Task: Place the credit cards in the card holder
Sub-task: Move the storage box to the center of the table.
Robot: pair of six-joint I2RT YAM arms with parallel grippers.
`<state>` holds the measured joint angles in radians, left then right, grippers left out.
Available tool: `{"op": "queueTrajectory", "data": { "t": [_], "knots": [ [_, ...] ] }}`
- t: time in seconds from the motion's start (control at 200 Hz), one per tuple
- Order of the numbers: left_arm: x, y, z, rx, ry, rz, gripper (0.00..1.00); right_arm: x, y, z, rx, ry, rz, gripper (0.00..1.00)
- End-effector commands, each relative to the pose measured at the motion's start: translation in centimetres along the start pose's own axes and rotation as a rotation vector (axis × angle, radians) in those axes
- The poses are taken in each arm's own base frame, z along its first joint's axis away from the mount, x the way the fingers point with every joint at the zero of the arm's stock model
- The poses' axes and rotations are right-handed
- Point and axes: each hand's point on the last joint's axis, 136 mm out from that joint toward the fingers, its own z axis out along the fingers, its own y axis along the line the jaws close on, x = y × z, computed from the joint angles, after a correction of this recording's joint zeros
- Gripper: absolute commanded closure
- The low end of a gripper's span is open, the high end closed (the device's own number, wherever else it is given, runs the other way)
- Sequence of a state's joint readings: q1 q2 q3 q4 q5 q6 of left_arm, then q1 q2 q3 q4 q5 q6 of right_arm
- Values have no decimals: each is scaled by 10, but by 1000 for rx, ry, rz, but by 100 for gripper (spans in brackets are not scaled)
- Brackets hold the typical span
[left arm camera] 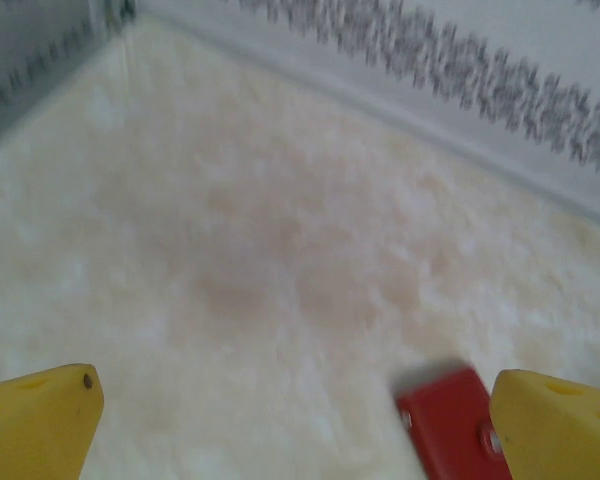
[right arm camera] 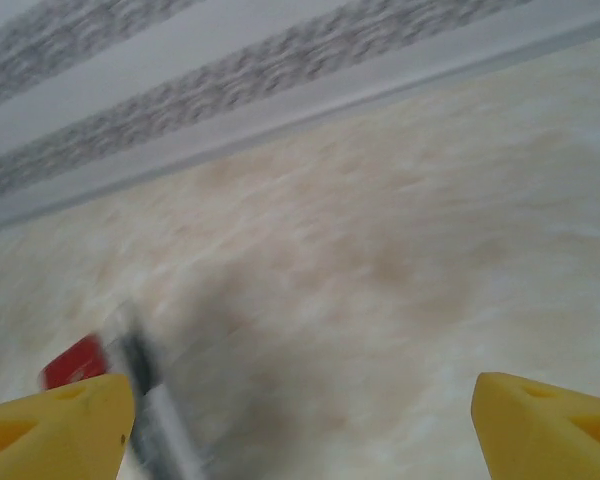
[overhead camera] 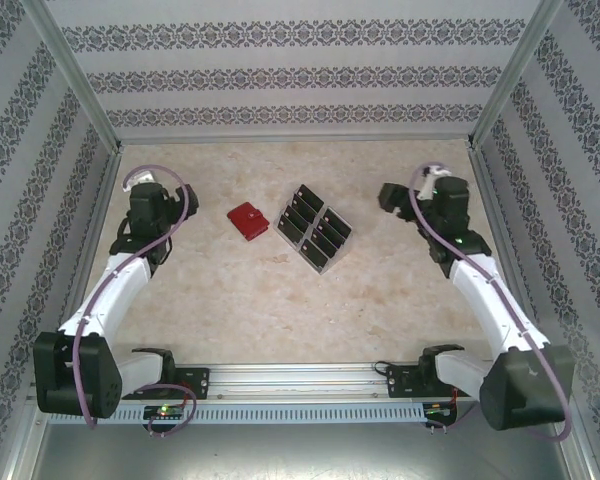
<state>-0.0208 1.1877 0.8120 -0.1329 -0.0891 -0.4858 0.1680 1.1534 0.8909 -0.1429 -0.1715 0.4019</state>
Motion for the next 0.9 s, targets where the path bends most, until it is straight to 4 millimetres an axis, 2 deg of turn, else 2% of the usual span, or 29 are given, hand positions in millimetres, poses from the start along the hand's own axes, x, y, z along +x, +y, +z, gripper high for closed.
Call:
{"op": "queueTrajectory", "data": {
  "t": [0.0,0.215,0.36,0.4,0.5,0.58,0.705,0.894],
  "knots": [
    [76,5,-8,-20,322,-134,0,49,38,9,-34,228,-115,13],
    [101,-10,-5,7,406,-180,0,97,128,41,-132,450,-252,17],
    [109,-16,0,-6,429,-180,0,139,183,70,-220,606,-205,20],
    [110,-17,1,-12,430,-190,0,150,197,80,-244,634,-185,21],
    [110,-18,4,-31,425,-217,0,178,217,108,-233,682,-146,23],
    [109,-20,6,-30,419,-238,0,197,224,130,-213,708,-126,24],
    [104,-25,7,-33,425,-239,0,217,212,158,-108,714,-96,25],
    [100,-31,8,-15,424,-242,0,215,175,187,36,617,-14,25]
  ]
}}
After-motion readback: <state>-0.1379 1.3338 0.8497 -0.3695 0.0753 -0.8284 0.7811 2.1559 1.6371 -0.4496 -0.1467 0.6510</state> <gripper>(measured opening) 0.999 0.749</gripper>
